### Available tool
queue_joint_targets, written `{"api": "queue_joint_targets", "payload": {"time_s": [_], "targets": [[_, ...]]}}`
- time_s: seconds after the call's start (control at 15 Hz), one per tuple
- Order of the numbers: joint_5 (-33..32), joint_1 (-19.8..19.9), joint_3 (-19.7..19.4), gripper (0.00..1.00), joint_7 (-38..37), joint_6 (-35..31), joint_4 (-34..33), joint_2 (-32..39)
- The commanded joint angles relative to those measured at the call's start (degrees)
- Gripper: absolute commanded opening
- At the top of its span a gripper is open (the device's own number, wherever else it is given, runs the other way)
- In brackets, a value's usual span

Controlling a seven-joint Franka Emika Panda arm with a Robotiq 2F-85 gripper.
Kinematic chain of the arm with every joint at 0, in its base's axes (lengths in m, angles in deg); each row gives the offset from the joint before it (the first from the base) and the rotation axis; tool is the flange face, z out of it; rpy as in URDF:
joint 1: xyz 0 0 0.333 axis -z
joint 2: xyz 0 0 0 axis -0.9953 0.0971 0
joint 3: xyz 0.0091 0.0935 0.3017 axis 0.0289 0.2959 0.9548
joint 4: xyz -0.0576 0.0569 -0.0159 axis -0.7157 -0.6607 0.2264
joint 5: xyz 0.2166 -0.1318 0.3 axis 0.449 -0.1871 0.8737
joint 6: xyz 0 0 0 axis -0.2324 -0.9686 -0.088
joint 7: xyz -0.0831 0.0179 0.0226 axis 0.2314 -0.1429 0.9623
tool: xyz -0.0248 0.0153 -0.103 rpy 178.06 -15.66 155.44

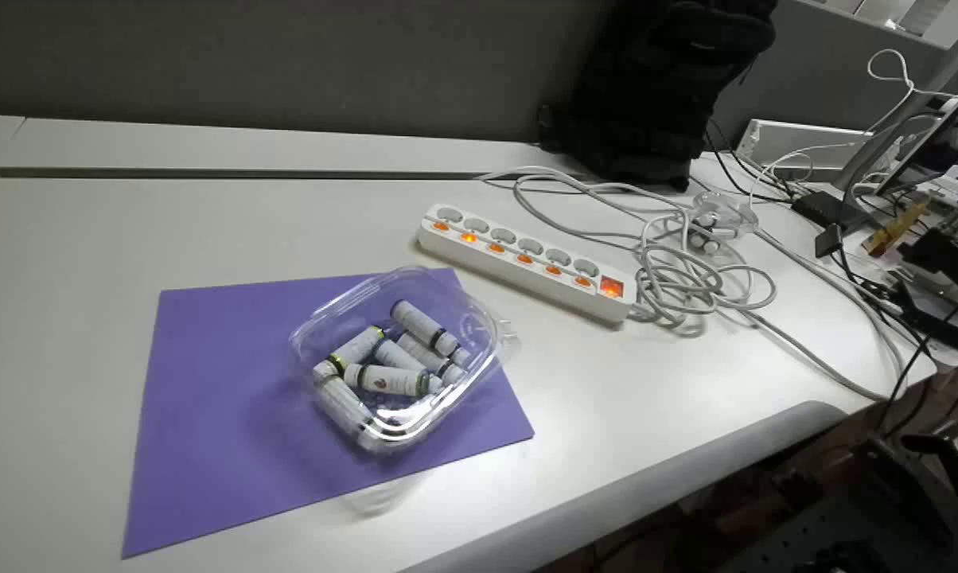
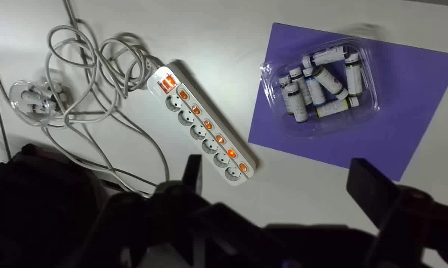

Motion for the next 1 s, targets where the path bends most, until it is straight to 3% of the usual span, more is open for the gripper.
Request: {"api": "queue_joint_targets", "payload": {"time_s": [0.0,0.67,0.93], "targets": [[-0.98,-2.02,-1.64,1.0,-0.88,0.17,-0.19,0.46],[-0.98,-2.02,-1.63,1.0,-0.88,0.07,-0.19,0.41],[-4.47,-0.05,-0.96,1.0,-7.19,-5.11,1.93,0.1]]}}
